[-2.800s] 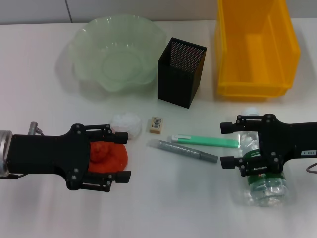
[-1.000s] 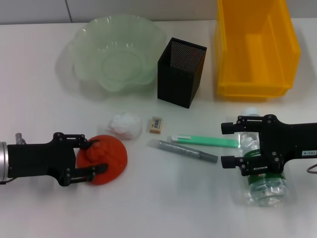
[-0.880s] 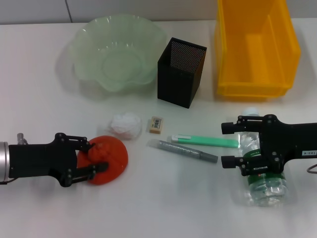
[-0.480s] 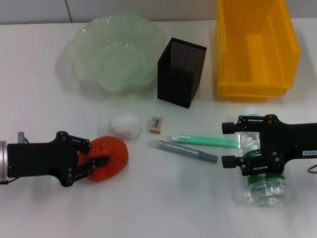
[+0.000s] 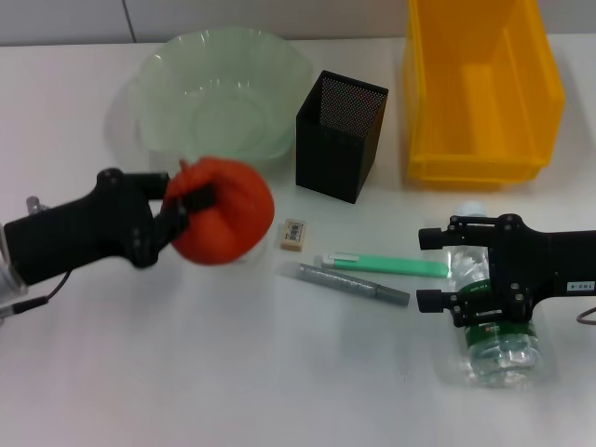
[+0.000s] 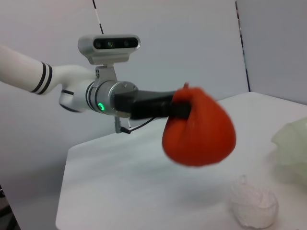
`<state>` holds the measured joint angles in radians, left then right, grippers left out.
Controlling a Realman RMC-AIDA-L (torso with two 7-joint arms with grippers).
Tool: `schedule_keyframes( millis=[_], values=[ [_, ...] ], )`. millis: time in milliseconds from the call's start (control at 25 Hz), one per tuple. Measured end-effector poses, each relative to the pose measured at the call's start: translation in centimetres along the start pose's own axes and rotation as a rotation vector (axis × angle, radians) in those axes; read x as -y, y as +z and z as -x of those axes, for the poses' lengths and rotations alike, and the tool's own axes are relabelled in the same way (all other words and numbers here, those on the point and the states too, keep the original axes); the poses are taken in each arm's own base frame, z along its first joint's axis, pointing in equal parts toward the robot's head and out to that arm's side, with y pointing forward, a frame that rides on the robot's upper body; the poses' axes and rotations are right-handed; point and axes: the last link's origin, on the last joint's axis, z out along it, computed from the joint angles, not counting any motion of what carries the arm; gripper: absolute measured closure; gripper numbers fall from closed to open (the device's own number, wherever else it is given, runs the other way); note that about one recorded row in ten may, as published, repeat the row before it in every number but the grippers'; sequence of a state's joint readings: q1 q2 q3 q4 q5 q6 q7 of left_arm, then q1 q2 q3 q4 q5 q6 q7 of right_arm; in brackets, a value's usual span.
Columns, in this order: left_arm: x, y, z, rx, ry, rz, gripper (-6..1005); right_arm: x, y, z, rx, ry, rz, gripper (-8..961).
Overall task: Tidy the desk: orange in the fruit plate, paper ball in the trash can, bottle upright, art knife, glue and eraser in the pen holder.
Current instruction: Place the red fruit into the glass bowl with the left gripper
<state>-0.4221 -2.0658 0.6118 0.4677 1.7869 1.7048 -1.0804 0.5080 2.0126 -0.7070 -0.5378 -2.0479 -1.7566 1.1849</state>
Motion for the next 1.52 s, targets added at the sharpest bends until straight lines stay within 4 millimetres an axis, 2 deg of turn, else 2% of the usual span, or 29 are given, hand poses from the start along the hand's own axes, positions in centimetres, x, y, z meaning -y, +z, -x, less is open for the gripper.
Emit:
schedule_keyframes(
  millis=[240, 360, 400, 440, 600, 800, 1080, 1520],
  values=[
    [1.7, 1.3, -0.6, -0.119, -0.026, -0.132, 938, 0.0, 0.1, 0.0, -0.002, -0.005, 0.002, 144],
    [3.1, 2.7, -0.8, -0.154, -0.033, -0.223, 941, 0.1, 0.2, 0.1, -0.003, -0.009, 0.003, 144],
    [4.3, 3.6, -0.7, -0.151, -0.032, -0.295, 942, 0.1, 0.2, 0.2, -0.003, -0.012, 0.003, 144],
    [4.3, 3.6, -0.7, -0.151, -0.032, -0.295, 943, 0.1, 0.2, 0.2, -0.003, -0.012, 0.003, 144],
    [6.6, 6.1, -0.1, -0.062, 0.015, -0.428, 947, 0.2, 0.3, 0.3, -0.005, -0.017, 0.005, 144],
    [8.2, 7.4, 0.3, 0.012, 0.041, -0.531, 937, 0.5, 0.3, 0.4, -0.011, -0.021, -0.007, 144],
    [8.9, 8.3, 0.6, 0.075, 0.068, -0.575, 924, 0.7, 0.4, 0.4, -0.016, -0.025, -0.012, 144],
    [9.2, 9.1, 0.3, 0.088, 0.073, -0.57, 549, 0.9, 0.7, 0.6, -0.018, -0.032, -0.019, 145]
  ],
)
